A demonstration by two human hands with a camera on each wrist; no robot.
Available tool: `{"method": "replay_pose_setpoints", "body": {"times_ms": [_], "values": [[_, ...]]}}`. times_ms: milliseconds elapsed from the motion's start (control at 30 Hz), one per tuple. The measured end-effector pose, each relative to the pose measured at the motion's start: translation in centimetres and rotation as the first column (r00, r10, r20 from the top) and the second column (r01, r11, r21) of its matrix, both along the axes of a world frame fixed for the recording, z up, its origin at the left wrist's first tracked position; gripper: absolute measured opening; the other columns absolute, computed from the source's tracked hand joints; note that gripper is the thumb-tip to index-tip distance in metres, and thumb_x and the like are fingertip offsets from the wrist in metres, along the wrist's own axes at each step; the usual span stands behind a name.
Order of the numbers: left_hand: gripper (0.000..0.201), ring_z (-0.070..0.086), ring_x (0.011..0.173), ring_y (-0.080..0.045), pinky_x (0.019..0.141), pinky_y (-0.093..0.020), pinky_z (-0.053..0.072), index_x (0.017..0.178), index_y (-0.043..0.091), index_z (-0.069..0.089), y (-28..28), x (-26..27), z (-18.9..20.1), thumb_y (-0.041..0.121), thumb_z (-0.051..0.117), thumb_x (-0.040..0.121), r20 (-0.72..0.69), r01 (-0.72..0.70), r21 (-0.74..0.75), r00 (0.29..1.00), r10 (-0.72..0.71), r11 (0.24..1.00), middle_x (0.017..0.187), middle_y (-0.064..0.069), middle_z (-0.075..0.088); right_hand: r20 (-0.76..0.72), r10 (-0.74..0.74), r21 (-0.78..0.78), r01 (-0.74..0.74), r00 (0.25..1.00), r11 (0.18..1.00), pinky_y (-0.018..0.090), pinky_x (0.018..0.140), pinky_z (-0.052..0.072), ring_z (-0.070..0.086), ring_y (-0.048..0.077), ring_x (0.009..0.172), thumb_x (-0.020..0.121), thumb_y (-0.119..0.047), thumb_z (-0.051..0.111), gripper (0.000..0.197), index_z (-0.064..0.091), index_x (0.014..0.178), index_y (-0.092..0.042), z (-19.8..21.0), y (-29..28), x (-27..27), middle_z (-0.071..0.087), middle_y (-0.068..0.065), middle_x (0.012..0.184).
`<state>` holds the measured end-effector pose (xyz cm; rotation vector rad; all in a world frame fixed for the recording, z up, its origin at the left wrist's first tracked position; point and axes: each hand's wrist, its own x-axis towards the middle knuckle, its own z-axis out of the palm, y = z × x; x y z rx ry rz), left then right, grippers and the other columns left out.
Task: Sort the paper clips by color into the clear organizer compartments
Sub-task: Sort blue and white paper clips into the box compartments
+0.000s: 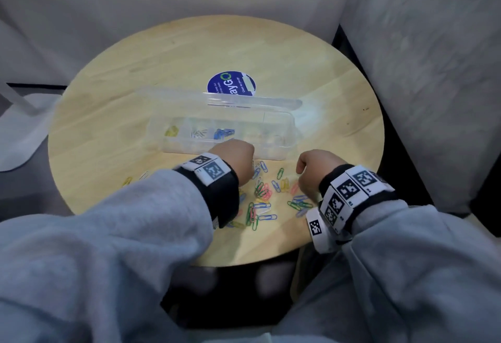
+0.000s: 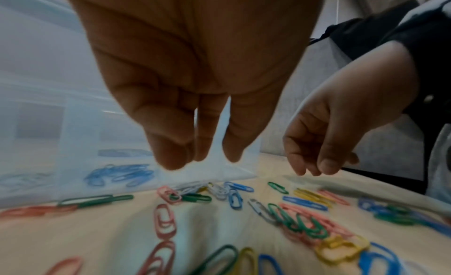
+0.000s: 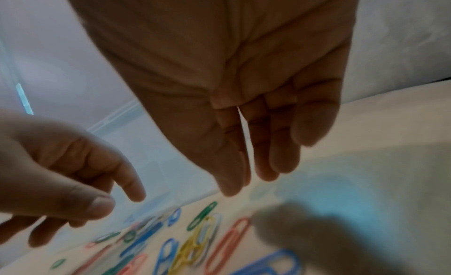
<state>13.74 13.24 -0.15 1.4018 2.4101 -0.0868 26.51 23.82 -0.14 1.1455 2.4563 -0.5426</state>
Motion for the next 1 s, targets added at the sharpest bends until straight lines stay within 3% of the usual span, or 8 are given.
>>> {"method": "replay_pose_setpoints", "body": {"times_ms": [67,167,300,367,467,633,767,1000], "values": [[0.026,0.058,0.105,-0.028,0.072,-0.028,0.037,0.11,0.008,0.06,0.5,0.3,-0.2,0.023,0.045,0.094,-0.031,0.017,-0.018,0.999,-0.018,1.0,0.115,-0.012,0.061,0.008,0.003,-0.018,-0.003,1.0,1.0,0.025,0.078,0.045,0.059,0.027,0.102,0.085,-0.009,0.053,0.023,0.063,0.106,-0.012,-0.2,-0.1,0.1,0.063,0.009,0.112],[0.024,0.059,0.101,-0.029,0.071,-0.029,0.038,0.103,0.01,0.062,0.6,0.7,-0.7,0.026,0.047,0.093,-0.035,0.015,-0.039,0.999,-0.016,0.999,0.11,-0.011,0.063,0.001,0.033,-0.022,-0.033,0.999,0.999,0.024,0.069,0.038,0.053,0.023,0.086,0.082,-0.016,0.061,0.01,0.056,0.091,-0.019,-0.5,-0.2,-0.2,0.06,0.004,0.096],[0.019,0.058,0.101,-0.027,0.07,-0.03,0.038,0.098,0.014,0.061,0.6,0.8,-1.5,0.028,0.05,0.092,-0.024,-0.004,-0.037,1.0,0.003,0.999,0.107,-0.007,0.063,-0.011,0.092,-0.046,-0.092,0.996,0.995,0.021,0.049,0.032,0.049,0.023,0.077,0.082,-0.009,0.056,0.012,0.054,0.087,-0.02,-1.0,-0.4,-0.4,0.052,0.001,0.076],[0.017,0.059,0.099,-0.027,0.069,-0.029,0.038,0.096,0.014,0.061,0.5,0.5,-1.5,0.027,0.052,0.091,-0.035,0.002,-0.041,0.999,-0.004,0.999,0.105,-0.007,0.064,-0.025,0.116,-0.065,-0.118,0.993,0.991,0.019,0.048,0.029,0.049,0.023,0.075,0.084,-0.007,0.053,0.012,0.054,0.087,-0.019,-1.1,-0.6,-0.6,0.046,-0.002,0.064],[0.017,0.059,0.096,-0.026,0.068,-0.029,0.04,0.099,0.015,0.062,0.3,0.1,-1.6,0.025,0.053,0.088,-0.023,-0.024,-0.023,0.999,0.023,0.999,0.105,-0.006,0.064,-0.056,0.1,-0.048,-0.103,0.993,0.994,0.018,0.047,0.029,0.049,0.022,0.076,0.083,-0.007,0.054,0.016,0.055,0.093,-0.02,-1.1,-0.4,-0.7,0.042,-0.006,0.064],[0.027,0.06,0.099,-0.026,0.073,-0.029,0.042,0.104,0.016,0.061,0.6,0.5,-2.2,0.036,0.051,0.088,-0.018,-0.076,0.047,0.997,0.077,0.996,0.106,-0.005,0.064,-0.058,0.128,-0.08,-0.133,0.99,0.988,0.02,0.047,0.03,0.048,0.021,0.076,0.082,-0.011,0.062,0.018,0.049,0.089,-0.021,-1.5,-0.4,-1.0,0.042,-0.008,0.065],[0.017,0.06,0.098,-0.025,0.07,-0.028,0.039,0.1,0.015,0.062,1.2,0.5,-2.3,0.024,0.051,0.09,-0.016,-0.071,0.03,0.997,0.072,0.997,0.107,-0.005,0.064,-0.04,0.172,-0.105,-0.176,0.984,0.979,0.019,0.051,0.032,0.05,0.021,0.078,0.084,-0.007,0.057,0.013,0.052,0.085,-0.019,-1.7,-0.7,-1.3,0.048,-0.005,0.067],[0.019,0.06,0.102,-0.026,0.072,-0.027,0.04,0.102,0.015,0.065,0.8,0.1,-2.7,0.018,0.051,0.089,0.006,-0.047,0.011,0.999,0.046,0.999,0.108,-0.007,0.065,-0.033,0.138,-0.079,-0.14,0.99,0.987,0.028,0.077,0.045,0.061,0.027,0.098,0.086,-0.02,0.059,0.011,0.061,0.093,-0.012,-1.7,-0.9,-1.7,0.067,0.009,0.107]]}}
